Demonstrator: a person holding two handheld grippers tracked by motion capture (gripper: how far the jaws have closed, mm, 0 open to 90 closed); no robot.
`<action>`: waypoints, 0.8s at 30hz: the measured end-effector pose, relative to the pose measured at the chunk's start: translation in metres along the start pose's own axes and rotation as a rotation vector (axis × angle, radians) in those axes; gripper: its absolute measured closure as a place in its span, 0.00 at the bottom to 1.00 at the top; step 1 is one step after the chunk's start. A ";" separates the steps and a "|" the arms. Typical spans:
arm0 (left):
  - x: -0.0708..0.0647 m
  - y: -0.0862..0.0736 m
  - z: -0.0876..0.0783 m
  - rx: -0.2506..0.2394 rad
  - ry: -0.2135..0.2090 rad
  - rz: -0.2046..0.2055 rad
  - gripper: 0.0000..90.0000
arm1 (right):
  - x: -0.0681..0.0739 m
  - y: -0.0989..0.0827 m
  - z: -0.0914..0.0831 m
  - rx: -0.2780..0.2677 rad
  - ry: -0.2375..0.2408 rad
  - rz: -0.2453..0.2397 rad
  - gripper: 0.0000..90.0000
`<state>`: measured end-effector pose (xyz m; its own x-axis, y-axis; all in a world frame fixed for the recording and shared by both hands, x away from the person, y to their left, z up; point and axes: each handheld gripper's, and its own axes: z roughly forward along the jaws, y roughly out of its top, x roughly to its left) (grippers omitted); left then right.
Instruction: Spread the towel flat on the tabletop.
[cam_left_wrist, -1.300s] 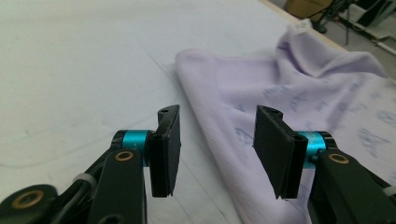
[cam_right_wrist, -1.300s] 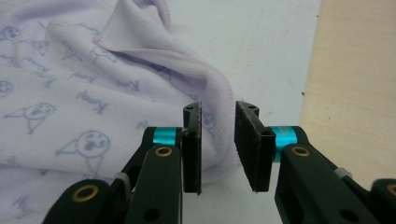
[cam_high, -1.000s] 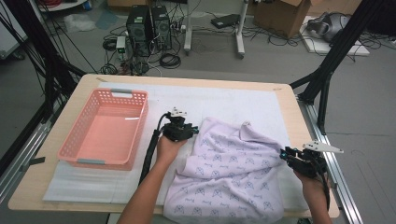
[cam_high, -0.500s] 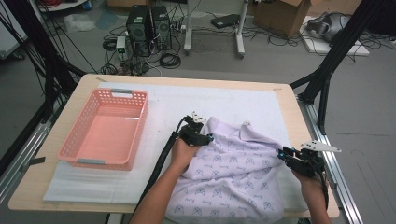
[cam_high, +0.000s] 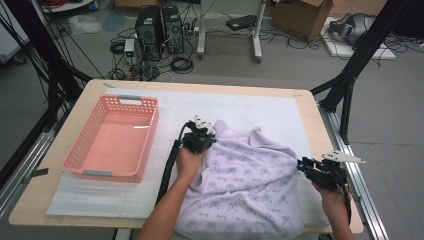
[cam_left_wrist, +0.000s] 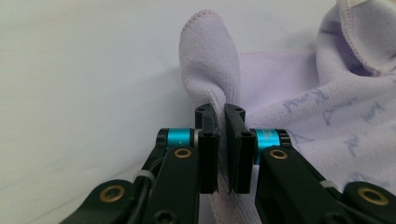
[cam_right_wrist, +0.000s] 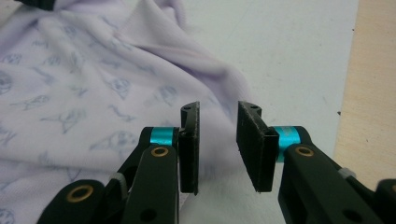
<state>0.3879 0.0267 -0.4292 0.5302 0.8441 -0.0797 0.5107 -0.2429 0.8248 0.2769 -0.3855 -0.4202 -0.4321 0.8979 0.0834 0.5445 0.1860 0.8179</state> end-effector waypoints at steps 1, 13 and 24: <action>0.007 0.000 -0.006 -0.005 0.027 -0.007 0.94 | 0.000 0.000 0.000 -0.002 -0.001 -0.004 0.77; 0.030 -0.023 -0.025 -0.048 0.004 -0.052 0.76 | 0.019 0.026 0.037 0.024 0.052 -0.126 0.71; 0.040 -0.035 -0.030 -0.046 -0.027 -0.073 0.66 | 0.050 0.079 0.118 0.068 0.204 -0.306 0.74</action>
<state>0.3709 0.0831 -0.4440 0.5111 0.8455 -0.1547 0.5173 -0.1589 0.8409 0.3835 -0.2782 -0.4184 -0.7131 0.6998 -0.0420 0.4112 0.4659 0.7835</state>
